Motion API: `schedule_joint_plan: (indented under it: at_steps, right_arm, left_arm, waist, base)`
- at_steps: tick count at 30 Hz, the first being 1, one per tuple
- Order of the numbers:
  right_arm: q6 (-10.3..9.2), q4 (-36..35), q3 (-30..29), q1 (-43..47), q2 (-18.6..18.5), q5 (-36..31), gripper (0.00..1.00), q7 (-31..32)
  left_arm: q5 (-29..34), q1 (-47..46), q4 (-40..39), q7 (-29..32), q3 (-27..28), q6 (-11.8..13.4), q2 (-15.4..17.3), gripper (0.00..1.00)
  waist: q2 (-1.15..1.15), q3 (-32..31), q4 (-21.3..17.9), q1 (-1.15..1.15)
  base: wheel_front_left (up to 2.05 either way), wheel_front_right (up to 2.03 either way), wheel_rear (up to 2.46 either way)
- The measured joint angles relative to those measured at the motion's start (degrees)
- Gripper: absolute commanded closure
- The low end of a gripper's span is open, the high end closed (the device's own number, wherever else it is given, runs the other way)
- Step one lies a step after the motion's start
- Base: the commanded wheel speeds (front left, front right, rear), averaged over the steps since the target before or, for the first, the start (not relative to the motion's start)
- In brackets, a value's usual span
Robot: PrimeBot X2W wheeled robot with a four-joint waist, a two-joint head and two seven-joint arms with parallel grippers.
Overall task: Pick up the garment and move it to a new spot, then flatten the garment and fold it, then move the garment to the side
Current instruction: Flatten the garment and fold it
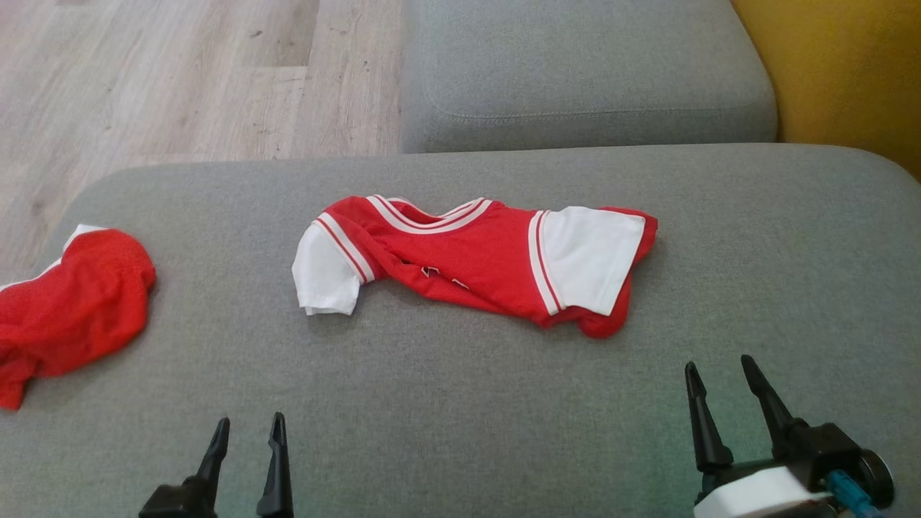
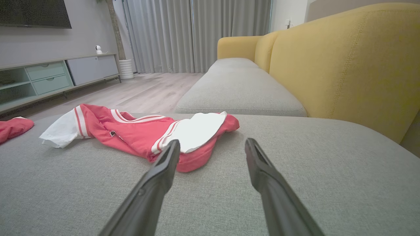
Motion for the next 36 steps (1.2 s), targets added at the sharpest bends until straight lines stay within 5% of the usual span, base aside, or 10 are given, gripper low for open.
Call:
schedule_joint_plan:
  at_steps: [15,26,36]
  right_arm:
    - [0.0,0.9,-0.6,-1.4,0.0,0.4,0.0,1.7]
    - [0.0,11.3,-8.8,-25.5,-0.1,-8.1,0.0,12.7]
    - [0.0,24.3,-15.8,-35.1,-2.3,-9.7,0.0,14.9]
  left_arm:
    - [0.6,-0.1,-0.6,0.0,-0.2,0.0,-0.1,0.0]
    - [2.1,-4.0,-1.6,0.3,-2.1,-0.5,-1.3,0.0]
    - [3.5,-7.4,-1.1,0.2,-2.4,-1.1,-2.7,0.0]
  waist:
    - [0.0,1.5,0.8,0.0]
    - [0.0,6.9,4.7,0.02]
    - [0.0,13.1,9.8,0.01]
  base:
    - [0.0,0.0,0.0]
    - [0.0,0.0,0.0]
    - [0.0,0.0,0.0]
